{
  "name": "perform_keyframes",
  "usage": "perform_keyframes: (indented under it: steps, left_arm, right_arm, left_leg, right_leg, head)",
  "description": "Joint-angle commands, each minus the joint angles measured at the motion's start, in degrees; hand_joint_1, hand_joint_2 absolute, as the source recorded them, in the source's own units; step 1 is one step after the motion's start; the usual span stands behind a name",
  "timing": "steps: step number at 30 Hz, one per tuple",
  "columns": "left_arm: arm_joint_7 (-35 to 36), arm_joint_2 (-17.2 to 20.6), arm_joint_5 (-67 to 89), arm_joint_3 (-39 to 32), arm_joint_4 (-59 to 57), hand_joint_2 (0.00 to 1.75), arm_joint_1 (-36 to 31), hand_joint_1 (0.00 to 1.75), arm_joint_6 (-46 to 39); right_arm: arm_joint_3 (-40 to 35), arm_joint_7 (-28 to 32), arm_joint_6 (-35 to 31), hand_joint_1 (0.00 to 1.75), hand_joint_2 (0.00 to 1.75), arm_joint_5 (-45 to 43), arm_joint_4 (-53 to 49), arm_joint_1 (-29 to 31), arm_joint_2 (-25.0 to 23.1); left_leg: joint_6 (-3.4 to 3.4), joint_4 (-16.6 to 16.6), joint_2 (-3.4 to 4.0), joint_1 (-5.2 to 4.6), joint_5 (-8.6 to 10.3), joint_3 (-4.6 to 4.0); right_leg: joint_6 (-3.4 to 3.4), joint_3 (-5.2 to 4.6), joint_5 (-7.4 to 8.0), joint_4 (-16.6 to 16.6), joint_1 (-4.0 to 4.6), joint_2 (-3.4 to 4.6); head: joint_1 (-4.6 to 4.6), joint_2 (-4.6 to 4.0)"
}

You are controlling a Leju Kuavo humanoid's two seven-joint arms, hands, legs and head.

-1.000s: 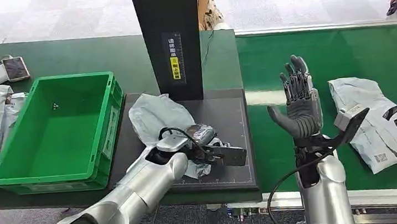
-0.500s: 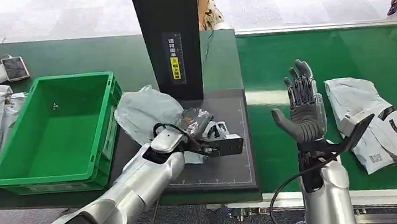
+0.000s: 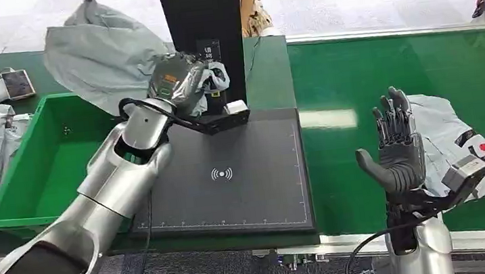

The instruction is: Moved the parcel from conveyor to table for the left to box.

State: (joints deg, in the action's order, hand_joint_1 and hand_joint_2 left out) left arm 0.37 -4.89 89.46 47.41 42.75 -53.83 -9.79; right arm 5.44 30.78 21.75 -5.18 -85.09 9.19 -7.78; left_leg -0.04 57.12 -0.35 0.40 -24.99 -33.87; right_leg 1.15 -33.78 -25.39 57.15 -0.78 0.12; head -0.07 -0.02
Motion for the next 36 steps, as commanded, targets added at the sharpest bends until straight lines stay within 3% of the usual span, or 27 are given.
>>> perform_keyframes:
  steps: [1,2,4,5,7,8,10,11,13,16,22,23,24,26,27,29,30,32,36]
  left_arm:
    - [9.3,6.3,0.5,-2.4,0.4,1.75,-4.7,1.75,3.5]
    - [8.8,7.6,0.5,-6.2,-2.7,1.75,-5.4,1.75,2.3]
    - [16.8,8.4,-0.4,-15.5,-12.8,1.75,-7.7,1.75,8.5]
    - [17.2,9.1,-1.2,-18.2,-16.1,1.75,-8.4,1.75,8.6]
    - [20.5,9.8,-0.9,-22.1,-22.4,1.75,-9.7,1.75,11.3]
    - [20.4,10.2,-0.8,-22.6,-23.0,1.75,-9.5,1.75,11.1]
    - [24.4,10.6,-0.9,-26.3,-27.5,1.75,-9.7,1.75,21.2]
    - [24.3,11.0,-0.9,-26.4,-27.5,1.75,-9.2,1.75,20.8]
    - [26.6,10.2,-5.3,-32.5,-29.8,1.75,-8.6,1.75,31.2]
    - [29.7,9.6,-6.2,-34.9,-30.7,1.75,-7.1,1.75,36.0]
    - [28.8,8.2,-13.8,-44.2,-30.5,1.75,-5.9,1.75,36.4]
    - [28.6,8.2,-14.0,-44.5,-30.3,1.75,-5.7,0.03,36.0]
    - [29.0,8.5,-13.5,-44.8,-29.4,1.75,-5.3,0.0,31.4]
    - [28.9,8.9,-12.2,-44.0,-29.3,1.75,-5.7,0.0,30.0]
    - [27.3,9.0,-12.2,-45.2,-28.8,1.75,-5.9,0.0,24.3]
    - [26.7,9.1,-11.7,-45.0,-28.4,1.75,-6.1,0.0,22.9]
    - [23.6,9.1,-11.2,-45.3,-27.3,0.0,-6.1,0.0,15.9]
    - [23.2,9.2,-10.6,-45.2,-27.2,0.0,-6.6,0.0,14.4]
    - [16.1,8.6,-10.8,-46.0,-24.7,0.0,-6.4,0.0,2.2]
  right_arm:
    - [-0.3,-0.5,0.2,0.0,1.75,-0.1,-0.5,0.3,1.3]
    - [-0.9,-0.9,0.1,0.0,1.75,0.0,-0.6,0.2,1.2]
    - [-1.3,-1.6,0.1,0.0,1.75,0.3,-0.1,0.4,0.1]
    - [-1.6,-1.8,-0.1,0.0,1.75,0.8,0.3,0.5,-0.5]
    - [-2.3,-1.9,-0.3,0.0,1.75,1.6,0.9,0.7,-0.8]
    - [-2.4,-1.9,-0.3,0.0,1.75,1.6,1.2,0.8,-0.8]
    - [-3.4,-1.9,-0.3,0.0,1.75,1.7,2.8,1.6,0.0]
    - [-3.5,-1.9,-0.3,0.0,1.75,1.8,3.0,1.7,0.0]
    - [-4.1,-1.6,-0.3,0.0,1.75,2.2,4.9,3.1,0.2]
    - [-4.8,-1.5,-0.5,0.0,1.75,2.4,6.1,4.5,0.0]
    - [-4.7,-2.1,-1.2,0.0,1.75,2.6,3.5,3.7,-0.1]
    - [-4.7,-2.2,-1.2,0.0,1.75,2.6,3.3,3.7,-0.1]
    - [-4.6,-2.4,-1.4,0.0,1.75,2.5,2.8,3.7,0.1]
    - [-4.6,-2.8,-1.4,0.0,1.75,2.4,2.4,3.9,0.2]
    - [-4.7,-3.0,-1.5,0.0,1.75,2.2,1.9,3.7,0.5]
    - [-4.5,-3.2,-1.6,0.0,1.75,2.0,1.5,3.5,0.6]
    - [-4.5,-3.5,-1.7,0.0,1.75,1.7,0.5,2.9,0.8]
    - [-4.4,-3.5,-1.7,0.0,1.75,1.6,-0.1,2.5,0.9]
    - [-4.6,-3.5,-1.8,0.0,1.75,1.5,-0.7,1.5,1.4]
  left_leg:
    - [-0.01,0.0,0.1,0.01,-0.03,0.07]
    - [-0.01,0.0,0.13,0.01,-0.04,0.07]
    - [-0.03,0.0,0.4,0.01,-0.07,0.1]
    - [-0.05,0.0,0.46,0.02,-0.06,0.06]
    - [-0.09,0.0,0.66,0.02,-0.08,0.23]
    - [-0.07,0.0,0.41,0.02,-0.05,0.16]
    - [-0.13,-0.1,0.53,0.03,-0.03,0.25]
    - [-0.14,-0.1,0.6,0.04,-0.03,0.34]
    - [-0.17,-0.1,0.4,0.03,0.03,0.34]
    - [-0.14,-0.1,0.33,0.11,0.03,0.21]
    - [-0.14,-0.1,0.12,0.1,0.05,0.1]
    - [-0.13,-0.1,0.11,0.09,0.04,0.17]
    - [-0.14,0.0,0.09,0.09,0.05,0.09]
    - [-0.14,0.0,0.08,0.09,0.04,0.1]
    - [-0.15,0.0,0.08,0.08,0.07,0.0]
    - [-0.15,0.0,0.16,0.09,0.03,0.11]
    - [-0.16,0.0,0.07,0.1,0.06,0.03]
    - [-0.16,0.0,0.01,0.1,0.06,0.03]
    - [-0.15,0.0,0.02,0.12,0.04,0.06]
  right_leg:
    - [-0.06,0.05,0.0,0.0,0.02,0.04]
    - [-0.05,0.07,0.0,0.0,0.02,0.04]
    - [-0.06,0.02,0.05,0.0,0.01,0.33]
    - [-0.08,-0.05,0.07,0.1,0.01,0.44]
    - [-0.16,0.03,0.08,0.1,0.03,0.62]
    - [-0.11,0.05,0.05,0.1,0.02,0.39]
    - [-0.16,0.04,0.06,0.1,0.04,0.53]
    - [-0.19,0.11,0.08,0.0,0.08,0.59]
    - [-0.18,0.19,0.02,0.0,0.13,0.37]
    - [-0.18,0.11,0.01,0.0,0.09,0.3]
    - [-0.17,0.09,-0.03,0.1,0.06,0.07]
    - [-0.19,0.18,-0.05,0.0,0.07,0.05]
    - [-0.18,0.1,-0.04,0.1,0.07,0.04]
    - [-0.19,0.11,-0.05,0.1,0.06,0.03]
    - [-0.18,0.0,-0.03,0.1,0.06,0.05]
    - [-0.22,0.08,-0.05,0.1,0.08,0.12]
    - [-0.21,0.02,-0.04,0.1,0.08,0.03]
    - [-0.21,0.02,-0.06,0.1,0.09,-0.03]
    - [-0.19,0.06,-0.07,0.1,0.13,-0.03]
  head:
    - [-0.02,0.0]
    - [0.02,0.0]
    - [0.0,0.0]
    - [0.02,0.0]
    - [0.02,0.0]
    - [0.02,0.0]
    - [-0.04,0.0]
    - [0.0,0.0]
    - [-0.02,0.0]
    - [0.0,0.0]
    - [-0.02,0.0]
    - [0.02,0.0]
    - [0.0,0.0]
    - [0.02,0.0]
    - [0.0,0.0]
    - [0.0,0.0]
    - [0.0,0.0]
    - [-0.02,0.0]
    - [-0.02,0.0]
